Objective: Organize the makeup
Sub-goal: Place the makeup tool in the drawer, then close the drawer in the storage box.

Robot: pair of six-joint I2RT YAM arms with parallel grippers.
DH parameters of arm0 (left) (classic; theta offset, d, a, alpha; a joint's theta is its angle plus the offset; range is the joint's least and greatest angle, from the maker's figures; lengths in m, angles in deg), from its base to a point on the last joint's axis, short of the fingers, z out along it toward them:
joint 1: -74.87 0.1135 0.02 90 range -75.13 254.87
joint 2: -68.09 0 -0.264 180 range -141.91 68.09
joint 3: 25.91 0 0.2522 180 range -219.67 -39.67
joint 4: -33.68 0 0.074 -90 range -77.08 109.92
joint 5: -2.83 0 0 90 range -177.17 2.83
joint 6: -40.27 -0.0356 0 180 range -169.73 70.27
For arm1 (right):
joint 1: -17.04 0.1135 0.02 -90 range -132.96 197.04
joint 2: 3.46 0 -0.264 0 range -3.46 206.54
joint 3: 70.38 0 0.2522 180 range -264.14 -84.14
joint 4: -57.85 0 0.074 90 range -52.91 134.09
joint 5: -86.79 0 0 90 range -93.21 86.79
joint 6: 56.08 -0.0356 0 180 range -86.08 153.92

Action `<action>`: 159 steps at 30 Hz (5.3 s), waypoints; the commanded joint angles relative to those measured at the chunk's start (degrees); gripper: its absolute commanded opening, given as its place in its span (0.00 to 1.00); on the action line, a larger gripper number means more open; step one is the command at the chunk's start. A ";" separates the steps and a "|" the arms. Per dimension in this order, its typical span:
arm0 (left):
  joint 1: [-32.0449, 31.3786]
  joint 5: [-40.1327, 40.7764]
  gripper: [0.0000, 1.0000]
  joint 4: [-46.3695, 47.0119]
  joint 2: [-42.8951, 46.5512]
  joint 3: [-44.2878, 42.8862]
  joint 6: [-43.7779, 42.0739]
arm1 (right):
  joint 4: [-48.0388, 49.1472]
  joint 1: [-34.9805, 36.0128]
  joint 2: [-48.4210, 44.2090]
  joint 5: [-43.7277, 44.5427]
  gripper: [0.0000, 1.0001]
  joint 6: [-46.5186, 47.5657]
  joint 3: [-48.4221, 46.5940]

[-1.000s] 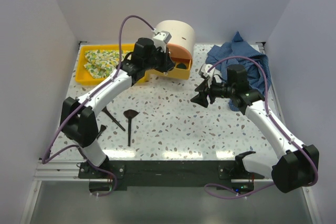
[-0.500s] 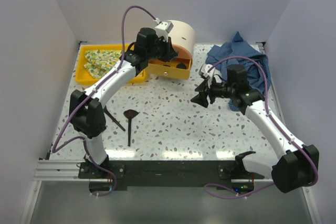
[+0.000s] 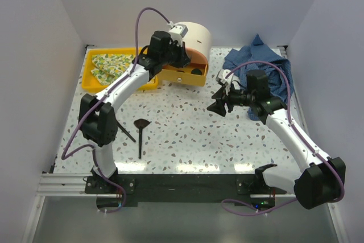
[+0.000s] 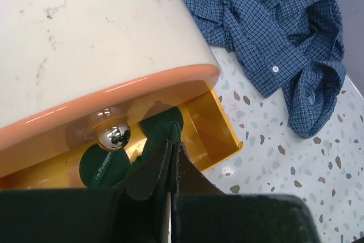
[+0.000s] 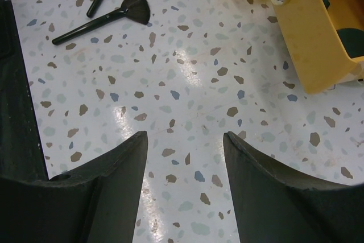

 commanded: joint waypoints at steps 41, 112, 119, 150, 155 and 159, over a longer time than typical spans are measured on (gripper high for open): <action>3.42 17.70 0.92 3.50 50.45 42.64 -8.73 | -12.56 -2.53 3.13 0.37 0.63 10.84 -10.20; 3.42 34.94 1.00 3.24 68.06 55.66 -13.40 | -26.20 23.84 39.26 33.59 0.66 20.60 -51.43; 3.42 34.94 1.00 3.32 68.06 55.66 -13.40 | -26.46 24.10 40.13 34.12 0.66 20.87 -52.05; 3.42 35.11 1.00 3.32 68.24 55.74 -13.31 | -26.64 25.68 43.21 36.05 0.66 21.57 -54.51; 3.42 35.29 1.00 3.32 68.32 55.74 -13.31 | -26.81 25.95 43.74 36.40 0.67 21.66 -55.21; 3.42 35.46 1.00 3.41 68.67 55.74 -13.31 | -26.73 26.12 44.09 36.58 0.67 21.83 -55.65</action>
